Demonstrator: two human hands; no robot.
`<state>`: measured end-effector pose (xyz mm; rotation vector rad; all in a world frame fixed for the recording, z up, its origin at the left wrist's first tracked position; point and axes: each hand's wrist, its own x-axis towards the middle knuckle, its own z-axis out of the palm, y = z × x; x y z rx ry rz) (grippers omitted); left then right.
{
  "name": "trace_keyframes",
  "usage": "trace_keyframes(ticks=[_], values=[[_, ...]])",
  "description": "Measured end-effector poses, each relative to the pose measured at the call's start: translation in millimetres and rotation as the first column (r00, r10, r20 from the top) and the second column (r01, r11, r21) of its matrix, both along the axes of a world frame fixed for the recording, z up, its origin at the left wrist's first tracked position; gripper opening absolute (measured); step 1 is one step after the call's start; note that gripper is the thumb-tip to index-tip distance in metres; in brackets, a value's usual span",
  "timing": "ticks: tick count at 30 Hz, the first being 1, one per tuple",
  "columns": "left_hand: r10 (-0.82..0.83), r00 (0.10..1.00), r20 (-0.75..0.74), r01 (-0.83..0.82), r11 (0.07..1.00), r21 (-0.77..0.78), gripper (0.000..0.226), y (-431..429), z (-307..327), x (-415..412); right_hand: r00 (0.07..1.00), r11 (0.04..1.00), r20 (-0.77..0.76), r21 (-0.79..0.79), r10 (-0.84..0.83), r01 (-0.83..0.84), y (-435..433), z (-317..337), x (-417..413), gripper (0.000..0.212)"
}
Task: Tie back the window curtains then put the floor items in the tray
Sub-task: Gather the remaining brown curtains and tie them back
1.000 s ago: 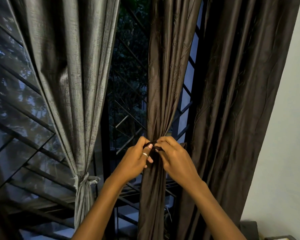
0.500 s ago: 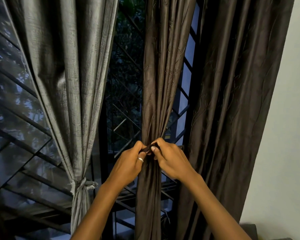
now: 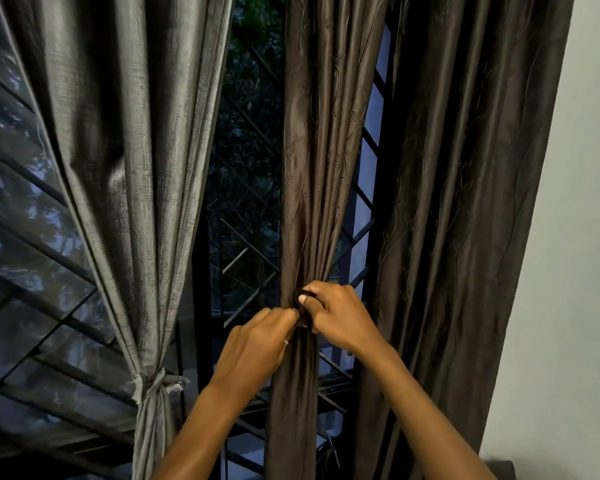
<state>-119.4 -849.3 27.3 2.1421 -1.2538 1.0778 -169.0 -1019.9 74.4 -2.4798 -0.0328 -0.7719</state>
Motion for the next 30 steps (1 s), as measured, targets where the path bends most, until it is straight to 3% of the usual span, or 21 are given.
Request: trace_keyframes(ticks=[6, 14, 23, 30], values=[[0.029, 0.989, 0.143, -0.015, 0.995, -0.101, 0.013, -4, -6, -1, 1.0, 0.999, 0.018, 0.046, -0.013, 0.012, 2, 2, 5, 0.026], [-0.033, 0.994, 0.109, 0.052, 0.983, -0.176, 0.011, -4, -4, -2, 0.999, 0.98, -0.039, 0.199, 0.035, -0.027, 1, 4, 8, 0.022], [-0.044, 0.996, 0.071, 0.05, 0.996, -0.08, 0.011, -2, -3, -1, 0.984, 0.909, -0.101, 0.407, 0.146, -0.094, 1, 7, 5, 0.021], [-0.015, 0.979, 0.201, 0.0, 0.997, 0.074, 0.016, 0, 5, -2, 0.973, 0.862, -0.119, 0.495, 0.196, -0.113, 2, 15, 2, 0.025]])
